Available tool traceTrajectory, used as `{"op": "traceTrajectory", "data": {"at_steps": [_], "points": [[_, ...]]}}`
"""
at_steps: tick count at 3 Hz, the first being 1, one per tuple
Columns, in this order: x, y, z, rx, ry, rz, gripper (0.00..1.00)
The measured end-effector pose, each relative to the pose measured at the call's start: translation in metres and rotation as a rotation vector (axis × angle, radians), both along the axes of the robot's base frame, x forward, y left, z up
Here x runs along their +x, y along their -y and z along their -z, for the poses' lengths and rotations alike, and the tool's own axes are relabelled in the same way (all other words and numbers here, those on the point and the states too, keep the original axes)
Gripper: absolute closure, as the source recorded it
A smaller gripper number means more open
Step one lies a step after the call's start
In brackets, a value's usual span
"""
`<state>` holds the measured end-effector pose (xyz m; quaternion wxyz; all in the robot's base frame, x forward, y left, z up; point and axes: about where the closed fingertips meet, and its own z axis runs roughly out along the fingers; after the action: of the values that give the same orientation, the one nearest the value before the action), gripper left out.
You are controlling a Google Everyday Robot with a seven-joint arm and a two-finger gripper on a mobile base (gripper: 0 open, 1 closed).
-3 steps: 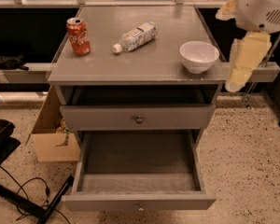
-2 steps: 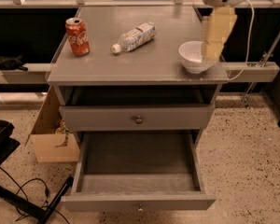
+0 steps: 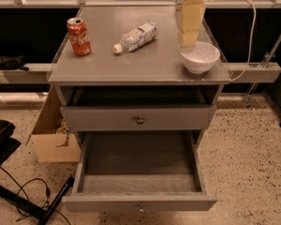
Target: Place blue plastic bottle into middle drawer
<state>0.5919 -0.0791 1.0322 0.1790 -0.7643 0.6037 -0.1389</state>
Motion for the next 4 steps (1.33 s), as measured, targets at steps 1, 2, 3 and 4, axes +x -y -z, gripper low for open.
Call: {"op": "traceTrajectory", "data": {"at_steps": [1,2,3,4], "points": [[0.015,-0.009,0.004,-0.005,0.041,-0.032,0.0],[0.054,-0.032,0.015,-0.064,0.103,-0.099,0.0],[0.096,-0.058,0.037,-0.179,0.154,-0.16,0.0],[0.133,-0.082,0.064,-0.323,0.179,-0.21,0.0]]}}
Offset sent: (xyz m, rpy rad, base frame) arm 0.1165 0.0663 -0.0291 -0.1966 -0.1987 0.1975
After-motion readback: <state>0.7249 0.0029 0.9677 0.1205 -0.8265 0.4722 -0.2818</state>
